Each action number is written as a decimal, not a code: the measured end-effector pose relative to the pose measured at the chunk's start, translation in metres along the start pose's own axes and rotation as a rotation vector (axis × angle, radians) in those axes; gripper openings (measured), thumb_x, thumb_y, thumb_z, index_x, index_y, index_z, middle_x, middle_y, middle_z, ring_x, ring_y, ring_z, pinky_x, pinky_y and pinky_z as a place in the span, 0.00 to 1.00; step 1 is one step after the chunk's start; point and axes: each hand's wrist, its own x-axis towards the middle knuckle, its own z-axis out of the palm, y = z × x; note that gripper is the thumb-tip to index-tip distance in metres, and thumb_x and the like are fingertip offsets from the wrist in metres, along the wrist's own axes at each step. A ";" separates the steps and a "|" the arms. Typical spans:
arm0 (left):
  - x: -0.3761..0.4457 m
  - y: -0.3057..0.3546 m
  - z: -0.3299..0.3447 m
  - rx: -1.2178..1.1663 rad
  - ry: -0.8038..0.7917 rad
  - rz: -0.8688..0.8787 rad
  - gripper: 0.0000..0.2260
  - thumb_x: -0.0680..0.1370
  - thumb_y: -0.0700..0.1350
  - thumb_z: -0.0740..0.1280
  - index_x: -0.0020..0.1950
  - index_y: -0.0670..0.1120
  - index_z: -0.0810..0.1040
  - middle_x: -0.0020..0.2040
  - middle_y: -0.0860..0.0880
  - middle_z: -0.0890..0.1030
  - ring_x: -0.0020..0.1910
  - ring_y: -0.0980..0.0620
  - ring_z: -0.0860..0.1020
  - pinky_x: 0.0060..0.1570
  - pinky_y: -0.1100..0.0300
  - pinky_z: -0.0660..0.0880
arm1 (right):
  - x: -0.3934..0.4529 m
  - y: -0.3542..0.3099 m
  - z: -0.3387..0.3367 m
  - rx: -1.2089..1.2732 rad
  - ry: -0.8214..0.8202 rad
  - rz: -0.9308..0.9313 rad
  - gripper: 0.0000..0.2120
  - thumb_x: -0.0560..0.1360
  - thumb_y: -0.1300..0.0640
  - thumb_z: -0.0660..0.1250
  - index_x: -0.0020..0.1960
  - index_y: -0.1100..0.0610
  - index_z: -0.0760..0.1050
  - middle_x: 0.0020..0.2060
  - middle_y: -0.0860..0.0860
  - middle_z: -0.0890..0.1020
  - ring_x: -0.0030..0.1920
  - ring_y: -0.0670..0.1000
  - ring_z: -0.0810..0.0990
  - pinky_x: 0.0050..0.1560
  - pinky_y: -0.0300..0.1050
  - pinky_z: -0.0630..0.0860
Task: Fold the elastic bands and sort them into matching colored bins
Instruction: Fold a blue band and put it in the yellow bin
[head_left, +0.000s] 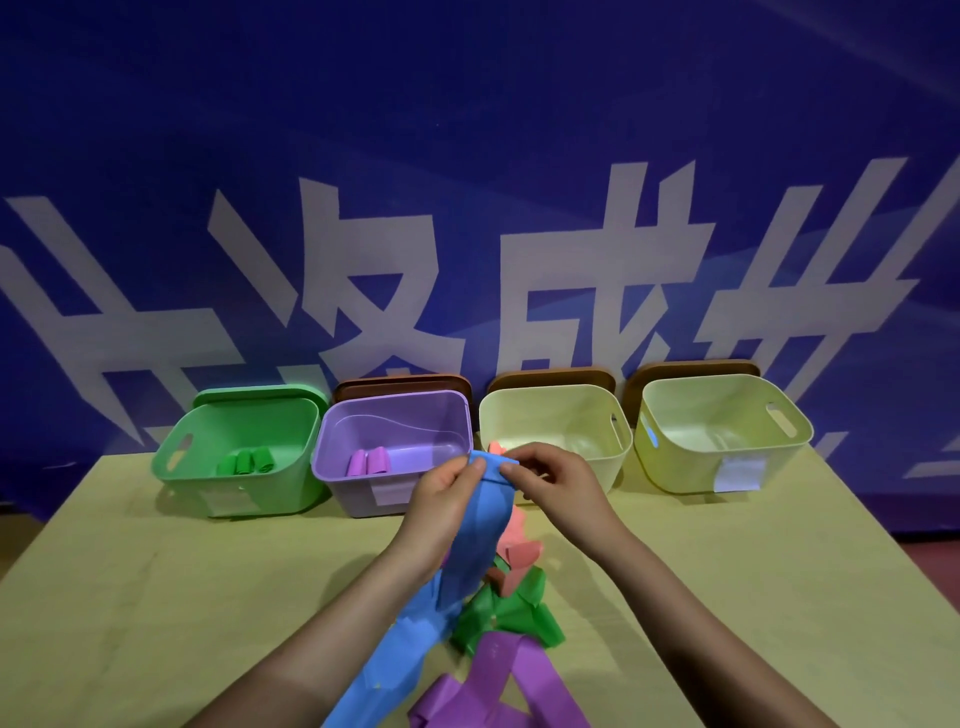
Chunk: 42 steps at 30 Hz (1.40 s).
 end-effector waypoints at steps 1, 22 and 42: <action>0.000 0.000 0.000 0.044 -0.011 0.027 0.12 0.81 0.42 0.61 0.44 0.52 0.81 0.45 0.47 0.83 0.47 0.51 0.78 0.53 0.54 0.72 | 0.000 0.001 0.002 -0.002 0.008 0.007 0.03 0.74 0.62 0.70 0.42 0.57 0.80 0.31 0.46 0.78 0.34 0.43 0.74 0.38 0.38 0.71; 0.012 0.000 -0.002 0.052 -0.037 0.046 0.12 0.81 0.43 0.61 0.43 0.50 0.82 0.44 0.45 0.84 0.48 0.45 0.80 0.56 0.47 0.75 | -0.003 -0.003 -0.004 0.215 -0.014 0.020 0.11 0.78 0.63 0.65 0.37 0.63 0.76 0.27 0.48 0.74 0.30 0.44 0.72 0.36 0.35 0.71; 0.011 -0.004 -0.009 0.060 -0.111 -0.027 0.07 0.78 0.42 0.67 0.44 0.41 0.82 0.39 0.42 0.80 0.41 0.47 0.77 0.43 0.54 0.71 | -0.006 0.009 0.001 0.208 -0.027 0.006 0.09 0.72 0.68 0.71 0.44 0.55 0.80 0.37 0.52 0.81 0.39 0.48 0.77 0.43 0.41 0.76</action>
